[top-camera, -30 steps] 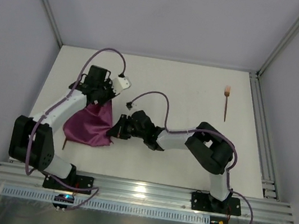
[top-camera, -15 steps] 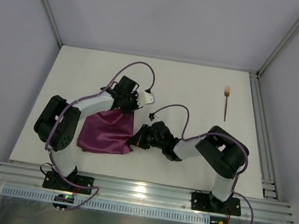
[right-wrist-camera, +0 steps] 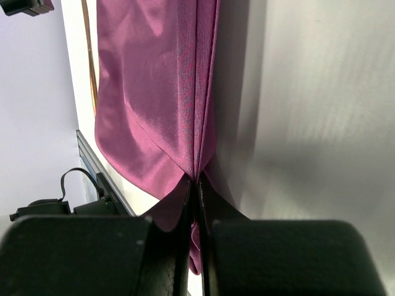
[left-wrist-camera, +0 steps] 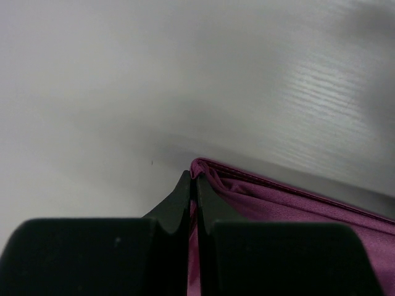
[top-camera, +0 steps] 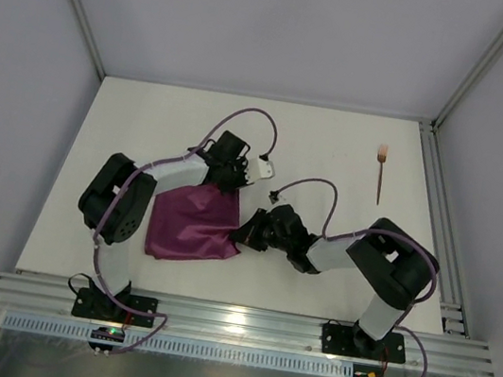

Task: Fold the napkin into a case and place the utensils inside
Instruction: Turn over the upper triangle folded napkin at the center of the board.

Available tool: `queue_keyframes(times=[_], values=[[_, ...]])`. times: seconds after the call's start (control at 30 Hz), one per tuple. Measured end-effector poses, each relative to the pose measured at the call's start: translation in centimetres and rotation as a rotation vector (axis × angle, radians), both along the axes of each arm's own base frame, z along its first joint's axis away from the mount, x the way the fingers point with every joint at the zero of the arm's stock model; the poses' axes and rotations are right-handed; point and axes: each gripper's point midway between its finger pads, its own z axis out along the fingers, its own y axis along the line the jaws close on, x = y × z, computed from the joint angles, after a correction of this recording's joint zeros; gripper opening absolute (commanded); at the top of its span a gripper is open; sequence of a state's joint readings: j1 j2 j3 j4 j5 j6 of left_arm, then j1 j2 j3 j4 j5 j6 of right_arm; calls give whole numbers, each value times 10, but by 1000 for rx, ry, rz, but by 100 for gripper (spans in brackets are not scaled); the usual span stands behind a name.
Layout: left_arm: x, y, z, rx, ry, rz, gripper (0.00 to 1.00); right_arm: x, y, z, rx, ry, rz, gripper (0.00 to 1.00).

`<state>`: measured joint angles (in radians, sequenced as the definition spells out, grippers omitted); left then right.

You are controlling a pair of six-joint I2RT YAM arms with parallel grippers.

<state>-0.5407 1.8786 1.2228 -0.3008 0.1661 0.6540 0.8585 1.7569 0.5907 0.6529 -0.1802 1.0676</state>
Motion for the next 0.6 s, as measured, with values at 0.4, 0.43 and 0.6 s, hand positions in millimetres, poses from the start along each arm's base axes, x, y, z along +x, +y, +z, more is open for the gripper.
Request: queue_keyframes(times=[0.4, 0.43, 0.6], values=[[6, -33, -2, -31, 11, -14, 27, -4, -37, -6, -51, 13, -53, 8], [10, -32, -1, -27, -1, -4, 35, -9, -40, -9, -58, 25, -46, 8], [32, -36, 24, -65, -49, 57, 51, -21, -48, -20, -83, 67, -32, 8]])
